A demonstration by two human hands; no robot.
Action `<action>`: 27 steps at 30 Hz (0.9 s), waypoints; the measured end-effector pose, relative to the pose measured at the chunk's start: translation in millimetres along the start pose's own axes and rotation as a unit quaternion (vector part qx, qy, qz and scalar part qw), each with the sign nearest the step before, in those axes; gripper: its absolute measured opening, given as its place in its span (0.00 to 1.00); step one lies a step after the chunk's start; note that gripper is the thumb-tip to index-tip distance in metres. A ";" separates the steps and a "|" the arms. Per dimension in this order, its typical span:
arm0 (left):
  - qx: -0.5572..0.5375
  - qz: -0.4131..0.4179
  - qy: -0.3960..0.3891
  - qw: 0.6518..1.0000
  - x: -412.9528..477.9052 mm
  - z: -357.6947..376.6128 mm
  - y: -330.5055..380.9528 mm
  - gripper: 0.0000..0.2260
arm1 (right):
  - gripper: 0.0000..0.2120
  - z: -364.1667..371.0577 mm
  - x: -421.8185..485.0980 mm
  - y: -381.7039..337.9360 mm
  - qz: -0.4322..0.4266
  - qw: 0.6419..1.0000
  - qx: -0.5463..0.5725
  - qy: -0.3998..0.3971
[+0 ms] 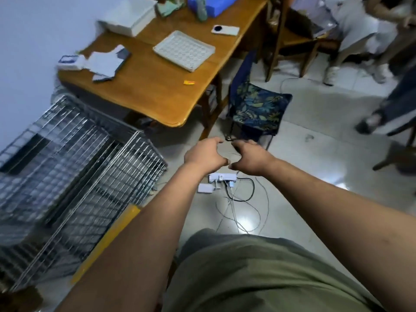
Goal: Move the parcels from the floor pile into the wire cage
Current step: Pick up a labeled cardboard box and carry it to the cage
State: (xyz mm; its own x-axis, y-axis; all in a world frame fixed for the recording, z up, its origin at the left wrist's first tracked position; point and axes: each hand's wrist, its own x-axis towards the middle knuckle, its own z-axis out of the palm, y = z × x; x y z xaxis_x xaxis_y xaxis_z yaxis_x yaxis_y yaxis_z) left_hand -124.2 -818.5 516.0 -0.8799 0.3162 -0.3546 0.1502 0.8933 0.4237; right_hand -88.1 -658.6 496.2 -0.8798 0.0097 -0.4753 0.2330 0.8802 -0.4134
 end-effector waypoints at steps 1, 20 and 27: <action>0.014 0.013 -0.011 1.000 7.7 4.4 11.1 0.34 | 0.41 -3.1 -2.2 12.5 0.014 1.000 0.009 0.005; 0.217 0.451 -0.260 0.826 80.0 132.4 250.7 0.38 | 0.38 20.2 -162.9 189.2 0.495 0.786 0.311 0.202; 0.262 0.545 -0.314 0.732 29.9 193.5 287.7 0.36 | 0.40 79.1 -218.0 188.5 0.586 0.676 0.377 0.241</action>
State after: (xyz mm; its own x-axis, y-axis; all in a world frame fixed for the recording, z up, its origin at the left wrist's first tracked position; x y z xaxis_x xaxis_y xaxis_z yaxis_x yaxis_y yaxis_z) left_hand -20.1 -490.2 466.0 0.2480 0.8702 -0.4257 0.9055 -0.0519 0.4212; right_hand 180.3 -532.3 460.5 0.1013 0.8038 -0.5862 0.8717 -0.3557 -0.3371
